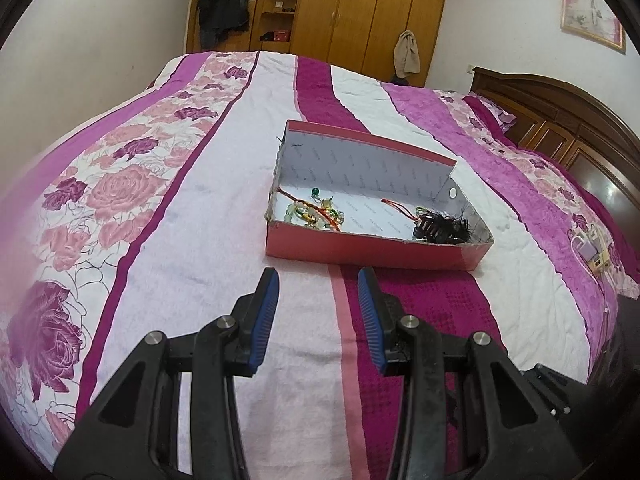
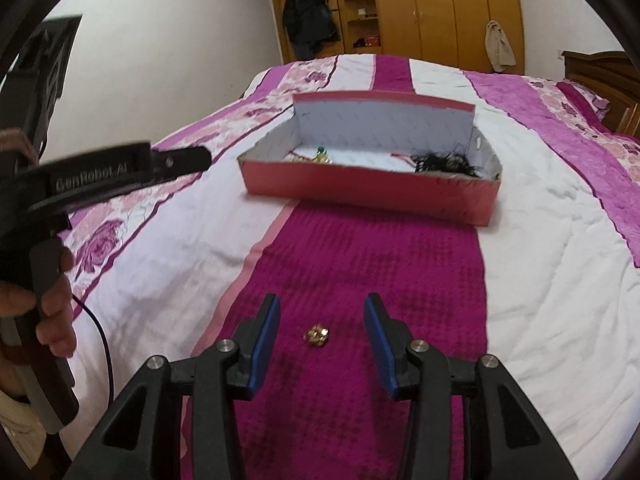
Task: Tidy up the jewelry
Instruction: 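Grasp the small gold stud earring with the right tool, then carry the gold stud into the shoebox and open the right tool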
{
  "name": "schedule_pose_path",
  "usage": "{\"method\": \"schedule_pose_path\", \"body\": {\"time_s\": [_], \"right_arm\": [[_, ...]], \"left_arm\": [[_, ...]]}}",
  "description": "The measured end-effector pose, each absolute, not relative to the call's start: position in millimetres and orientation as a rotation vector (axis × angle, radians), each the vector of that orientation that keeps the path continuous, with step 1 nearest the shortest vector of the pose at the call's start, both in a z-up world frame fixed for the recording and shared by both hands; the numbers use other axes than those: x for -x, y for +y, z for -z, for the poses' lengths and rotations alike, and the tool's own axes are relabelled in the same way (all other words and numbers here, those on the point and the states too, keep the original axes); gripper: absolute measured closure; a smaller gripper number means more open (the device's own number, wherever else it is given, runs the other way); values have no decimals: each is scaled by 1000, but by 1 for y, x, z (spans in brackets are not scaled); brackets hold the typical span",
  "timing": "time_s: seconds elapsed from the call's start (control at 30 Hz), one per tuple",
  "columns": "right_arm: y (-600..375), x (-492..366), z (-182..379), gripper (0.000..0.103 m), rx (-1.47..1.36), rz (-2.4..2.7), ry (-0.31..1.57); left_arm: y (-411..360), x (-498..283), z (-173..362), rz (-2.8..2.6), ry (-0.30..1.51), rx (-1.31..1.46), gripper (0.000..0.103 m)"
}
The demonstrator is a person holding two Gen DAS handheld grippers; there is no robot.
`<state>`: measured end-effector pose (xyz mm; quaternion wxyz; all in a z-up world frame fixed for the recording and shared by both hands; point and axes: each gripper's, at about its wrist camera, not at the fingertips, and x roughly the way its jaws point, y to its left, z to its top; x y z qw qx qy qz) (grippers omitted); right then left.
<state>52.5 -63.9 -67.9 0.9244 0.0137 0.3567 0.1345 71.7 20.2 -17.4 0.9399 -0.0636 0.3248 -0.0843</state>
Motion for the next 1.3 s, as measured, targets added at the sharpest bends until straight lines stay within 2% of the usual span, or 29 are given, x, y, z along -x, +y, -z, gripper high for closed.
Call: {"method": "schedule_pose_path", "body": {"time_s": [0.2, 0.37, 0.43, 0.47, 0.73, 1.3], "right_arm": [[-59, -56, 82, 57, -22, -292, 779], [-59, -59, 91, 71, -28, -290, 805], [-59, -60, 93, 84, -29, -289, 812], [-60, -61, 94, 85, -29, -288, 813], [-64, -57, 83, 85, -43, -305, 770], [-90, -91, 32, 85, -51, -179, 517]], "left_arm": [[22, -72, 21, 171, 670, 135, 71], [22, -73, 23, 173, 676, 135, 71], [21, -73, 23, 174, 677, 134, 71], [21, -73, 23, 175, 678, 133, 71], [17, -74, 23, 181, 674, 126, 71], [-5, -93, 14, 213, 580, 111, 71]]}}
